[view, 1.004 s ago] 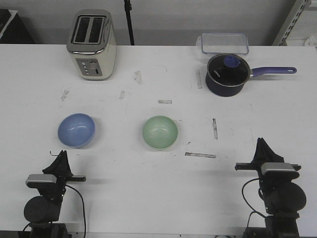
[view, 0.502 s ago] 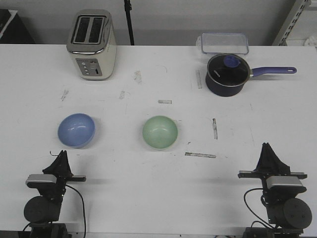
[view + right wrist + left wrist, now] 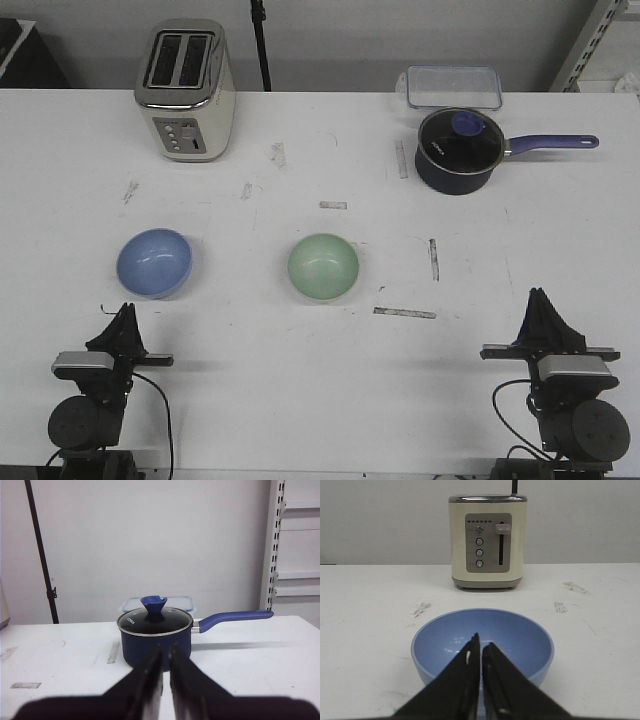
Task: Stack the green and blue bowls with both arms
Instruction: 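Reach the left gripper forward and grasp the rim of the light blue bowl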
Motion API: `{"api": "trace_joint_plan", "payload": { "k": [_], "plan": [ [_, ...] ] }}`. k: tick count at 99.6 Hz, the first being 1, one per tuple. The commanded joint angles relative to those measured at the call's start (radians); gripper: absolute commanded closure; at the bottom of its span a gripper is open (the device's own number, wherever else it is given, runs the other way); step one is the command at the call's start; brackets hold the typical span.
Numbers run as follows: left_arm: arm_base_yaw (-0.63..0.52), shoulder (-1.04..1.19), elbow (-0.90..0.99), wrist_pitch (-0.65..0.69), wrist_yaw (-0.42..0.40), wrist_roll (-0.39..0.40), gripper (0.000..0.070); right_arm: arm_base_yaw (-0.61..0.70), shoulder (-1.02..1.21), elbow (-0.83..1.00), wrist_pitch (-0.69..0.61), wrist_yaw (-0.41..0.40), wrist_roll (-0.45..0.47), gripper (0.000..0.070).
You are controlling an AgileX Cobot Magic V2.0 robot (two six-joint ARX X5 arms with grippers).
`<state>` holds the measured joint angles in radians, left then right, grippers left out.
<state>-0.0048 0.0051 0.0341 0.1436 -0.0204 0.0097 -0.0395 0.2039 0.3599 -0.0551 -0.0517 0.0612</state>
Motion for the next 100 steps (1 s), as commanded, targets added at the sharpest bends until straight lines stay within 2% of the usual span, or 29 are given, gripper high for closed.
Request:
{"api": "trace_joint_plan", "payload": {
  "k": [1, 26, 50, 78, 100],
  "plan": [
    [0.001, -0.002, -0.022, 0.014, 0.002, 0.001, 0.0698, 0.001, -0.003, 0.003, 0.01, 0.0, 0.017, 0.0683],
    [0.001, 0.0, 0.002, 0.048, 0.002, -0.047, 0.0699, 0.001, -0.003, 0.003, 0.01, 0.0, 0.017, 0.0683],
    [0.001, 0.077, 0.161, 0.0, 0.001, -0.045, 0.0699, 0.001, -0.003, 0.003, 0.01, 0.0, 0.017, 0.0683],
    [0.001, 0.363, 0.41, -0.027, 0.001, -0.013, 0.0699, 0.001, -0.003, 0.003, 0.01, 0.0, 0.017, 0.0683],
    [0.001, 0.663, 0.617, -0.115, 0.001, -0.01, 0.0699, 0.001, -0.003, 0.003, 0.01, 0.0, 0.017, 0.0683]
  ]
}}
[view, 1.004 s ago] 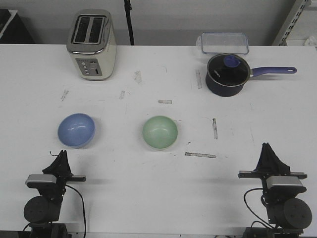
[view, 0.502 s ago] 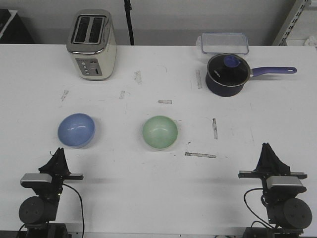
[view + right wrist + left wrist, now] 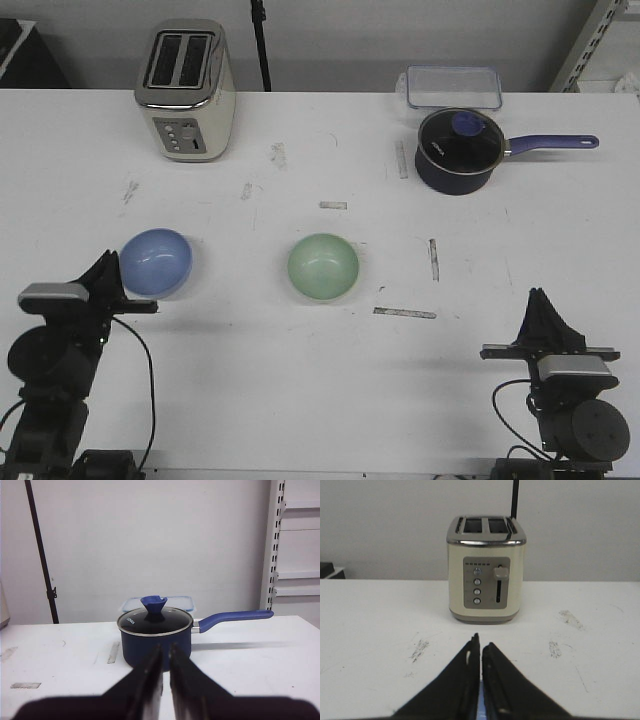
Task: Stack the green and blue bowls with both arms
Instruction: 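Reach the left gripper forward and grasp the rim of the light blue bowl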
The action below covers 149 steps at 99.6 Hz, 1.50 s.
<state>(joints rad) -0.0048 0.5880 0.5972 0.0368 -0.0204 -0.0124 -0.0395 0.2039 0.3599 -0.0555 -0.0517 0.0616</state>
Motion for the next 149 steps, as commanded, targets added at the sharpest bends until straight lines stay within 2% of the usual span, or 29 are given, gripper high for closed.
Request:
{"api": "trace_joint_plan", "payload": {
  "k": [1, 24, 52, 57, 71, 81, 90, 101, 112, 117, 128, 139, 149],
  "plan": [
    [0.001, 0.093, 0.063, -0.011, 0.001, 0.013, 0.0699, 0.001, -0.003, 0.003, 0.01, 0.0, 0.016, 0.0683],
    [0.001, 0.37, 0.252, -0.103, 0.001, 0.013, 0.0698, 0.001, -0.003, 0.003, 0.01, 0.0, 0.016, 0.0683],
    [0.002, 0.626, 0.523, -0.492, 0.002, -0.005, 0.0698, 0.001, -0.003, 0.003, 0.01, 0.0, 0.016, 0.0683],
    [0.005, 0.666, 0.573, -0.564, 0.002, -0.033, 0.0698, 0.001, -0.003, 0.003, 0.01, 0.0, 0.016, 0.0683],
    [0.045, 0.783, 0.726, -0.748, 0.01, -0.182, 0.0698, 0.001, -0.003, 0.003, 0.01, 0.0, 0.016, 0.0683],
    [0.109, 0.845, 0.802, -0.848, 0.075, -0.302, 0.0698, 0.001, -0.003, 0.003, 0.01, 0.0, 0.016, 0.0683],
    [0.167, 0.863, 0.814, -0.883, 0.183, -0.366, 0.0698, 0.001, -0.003, 0.003, 0.01, 0.0, 0.016, 0.0683],
    [0.24, 0.87, 0.813, -0.932, 0.321, -0.37, 0.0698, 0.001, -0.003, 0.003, 0.01, 0.0, 0.016, 0.0683],
    [0.293, 0.873, 0.813, -0.958, 0.334, -0.349, 0.0693, 0.001, -0.003, 0.003, 0.01, 0.0, 0.016, 0.0683],
    [0.314, 0.873, 0.813, -0.959, 0.334, -0.328, 0.0664, 0.001, -0.003, 0.003, 0.01, 0.0, 0.016, 0.0683],
    [0.344, 0.873, 0.809, -0.959, 0.323, -0.299, 0.0519, 0.001, -0.003, 0.003, 0.01, 0.0, 0.016, 0.0683],
    [0.348, 0.873, 0.798, -0.958, 0.278, -0.267, 0.0422, 0.001, -0.003, 0.003, 0.01, 0.0, 0.016, 0.0683],
    [0.348, 0.873, 0.774, -0.949, 0.242, -0.253, 0.0306, 0.001, -0.003, 0.003, 0.01, 0.0, 0.016, 0.0683]
  ]
}}
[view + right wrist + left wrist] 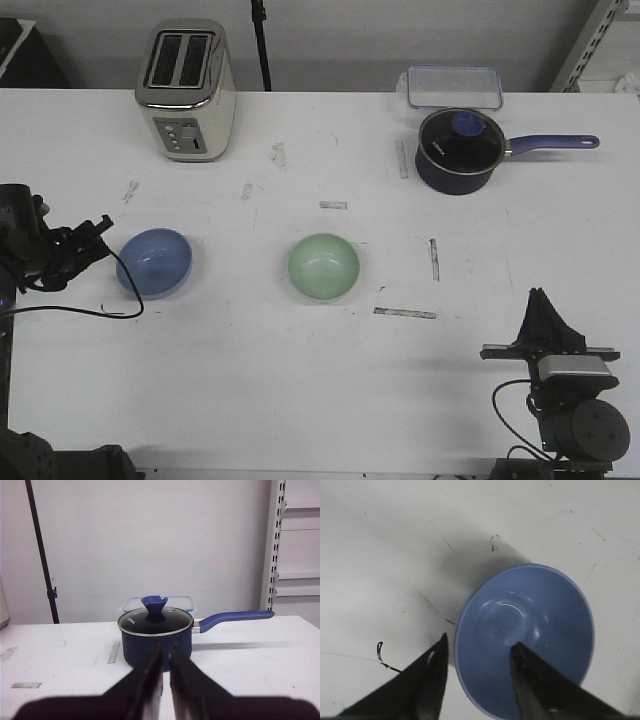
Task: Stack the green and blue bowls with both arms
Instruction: 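Reach the left gripper forward and grasp the rim of the light blue bowl, then lift the blue bowl with the left gripper and lower it into the green bowl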
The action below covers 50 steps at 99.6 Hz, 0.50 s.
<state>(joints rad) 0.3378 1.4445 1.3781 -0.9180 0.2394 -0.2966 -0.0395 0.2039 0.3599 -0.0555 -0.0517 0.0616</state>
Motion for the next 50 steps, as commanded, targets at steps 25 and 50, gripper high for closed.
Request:
{"api": "trace_joint_plan", "payload": {
  "k": [25, 50],
  "plan": [
    [0.005, 0.017, -0.146, 0.122, -0.022, 0.037, 0.0276, 0.001, -0.003, 0.003, 0.01, 0.0, 0.016, 0.0683],
    [-0.007, 0.017, -0.26, 0.234, -0.021, 0.049, 0.0276, 0.001, -0.003, 0.003, 0.01, 0.0, 0.016, 0.0683]
  ]
}}
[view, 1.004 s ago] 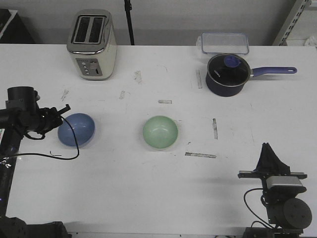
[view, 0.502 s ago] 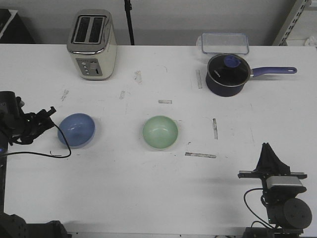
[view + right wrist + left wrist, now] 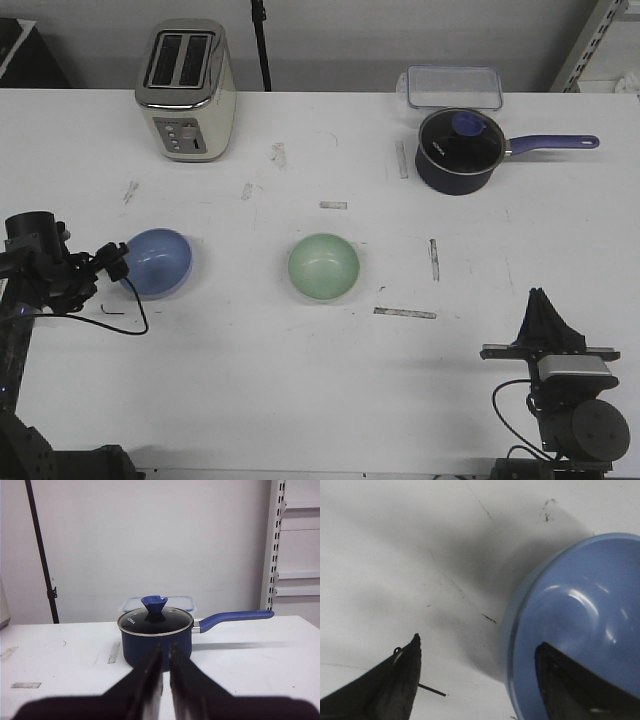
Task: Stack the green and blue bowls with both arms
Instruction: 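Lift the blue bowl with the left gripper and lower it into the green bowl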
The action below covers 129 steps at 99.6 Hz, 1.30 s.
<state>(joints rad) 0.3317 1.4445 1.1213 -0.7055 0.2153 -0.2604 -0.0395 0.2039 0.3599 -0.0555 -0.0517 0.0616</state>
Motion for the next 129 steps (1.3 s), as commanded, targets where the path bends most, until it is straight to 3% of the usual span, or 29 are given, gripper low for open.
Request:
{"api": "trace_joint_plan", "payload": {
  "k": [1, 28, 43, 56, 71, 87, 129],
  "plan": [
    [-0.002, 0.017, -0.007, 0.026, 0.003, 0.013, 0.0276, 0.001, -0.003, 0.003, 0.01, 0.0, 0.016, 0.0683],
    [-0.044, 0.045, -0.024, 0.074, 0.002, 0.013, 0.0302, 0.001, -0.003, 0.003, 0.01, 0.0, 0.017, 0.0683],
    [-0.065, 0.074, -0.024, 0.081, 0.002, 0.013, 0.0419, 0.001, -0.003, 0.003, 0.01, 0.0, 0.016, 0.0683],
    [-0.067, 0.08, -0.024, 0.082, -0.003, 0.008, 0.0434, 0.001, -0.003, 0.003, 0.01, 0.0, 0.016, 0.0683],
    [-0.066, 0.08, -0.024, 0.085, -0.036, 0.006, 0.0661, 0.001, -0.003, 0.003, 0.01, 0.0, 0.016, 0.0683],
    [-0.067, 0.08, -0.024, 0.088, -0.035, -0.014, 0.07, 0.001, -0.003, 0.003, 0.01, 0.0, 0.016, 0.0683],
    [-0.139, 0.035, 0.023, 0.016, -0.019, -0.127, 0.07, 0.001, -0.003, 0.003, 0.01, 0.0, 0.016, 0.0683]
  ]
}}
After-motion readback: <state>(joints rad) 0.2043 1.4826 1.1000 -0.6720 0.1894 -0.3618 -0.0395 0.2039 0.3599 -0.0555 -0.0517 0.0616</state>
